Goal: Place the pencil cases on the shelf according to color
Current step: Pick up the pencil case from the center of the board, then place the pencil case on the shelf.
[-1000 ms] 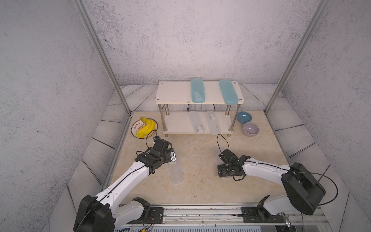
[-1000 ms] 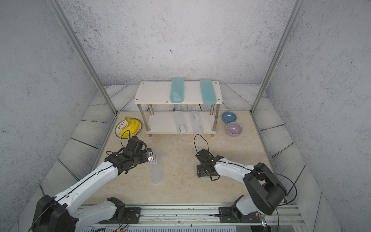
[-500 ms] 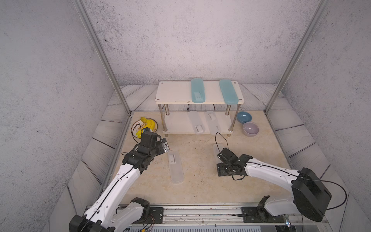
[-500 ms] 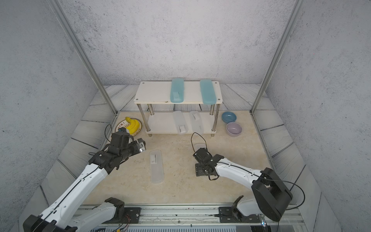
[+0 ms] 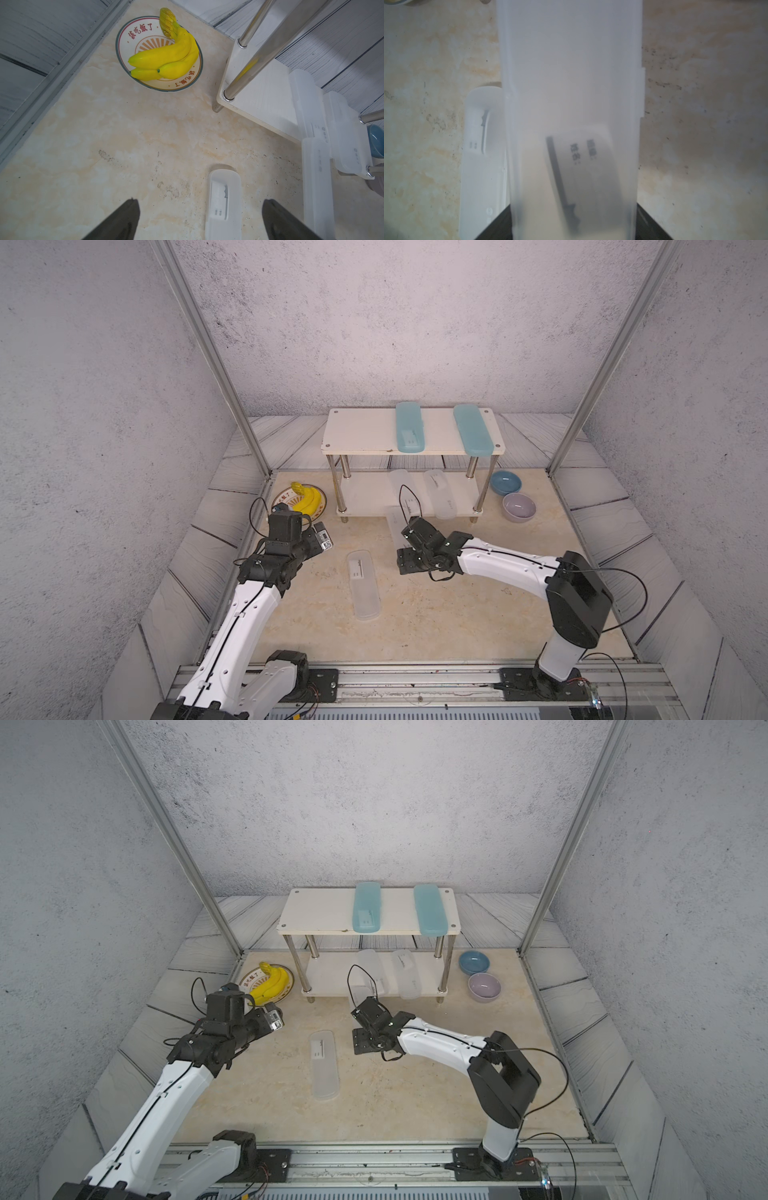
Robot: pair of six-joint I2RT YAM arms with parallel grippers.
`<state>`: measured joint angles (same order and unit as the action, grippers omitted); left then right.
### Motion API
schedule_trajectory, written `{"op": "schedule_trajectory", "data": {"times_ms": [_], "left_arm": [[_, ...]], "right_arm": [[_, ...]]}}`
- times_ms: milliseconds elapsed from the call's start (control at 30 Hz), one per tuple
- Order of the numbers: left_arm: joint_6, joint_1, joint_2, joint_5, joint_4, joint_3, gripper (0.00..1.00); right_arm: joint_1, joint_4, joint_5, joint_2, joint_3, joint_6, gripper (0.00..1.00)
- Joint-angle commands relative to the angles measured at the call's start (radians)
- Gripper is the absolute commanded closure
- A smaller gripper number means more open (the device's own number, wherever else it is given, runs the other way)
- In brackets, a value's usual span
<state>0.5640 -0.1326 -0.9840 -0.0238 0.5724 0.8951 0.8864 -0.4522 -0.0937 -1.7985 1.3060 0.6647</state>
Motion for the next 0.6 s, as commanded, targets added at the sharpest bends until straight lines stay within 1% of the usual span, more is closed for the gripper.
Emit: {"op": "schedule_trajectory", "data": {"times_ms": [0, 167, 300, 467, 567], "left_arm": [[-0.014, 0.020, 0.008, 0.047, -0.011, -0.019, 0.01], [-0.016, 0.028, -0.001, 0.096, -0.034, -0.029, 0.01], [-0.014, 0.029, -0.008, 0.102, -0.048, -0.046, 0.01], [0.016, 0.030, -0.003, 0.132, -0.056, -0.067, 0.01], [0.034, 0.029, 0.005, 0.151, -0.079, -0.093, 0.01]], "right_arm": [[-0.001, 0.012, -0.004, -0.075, 0.127, -0.038, 0.31], [-0.001, -0.021, -0.006, -0.211, 0.306, -0.042, 0.31], [-0.003, -0.021, -0.009, -0.315, 0.411, -0.025, 0.32], [-0.020, 0.053, -0.014, -0.379, 0.448, 0.011, 0.32], [-0.025, 0.080, -0.060, -0.396, 0.475, 0.009, 0.32]]}}
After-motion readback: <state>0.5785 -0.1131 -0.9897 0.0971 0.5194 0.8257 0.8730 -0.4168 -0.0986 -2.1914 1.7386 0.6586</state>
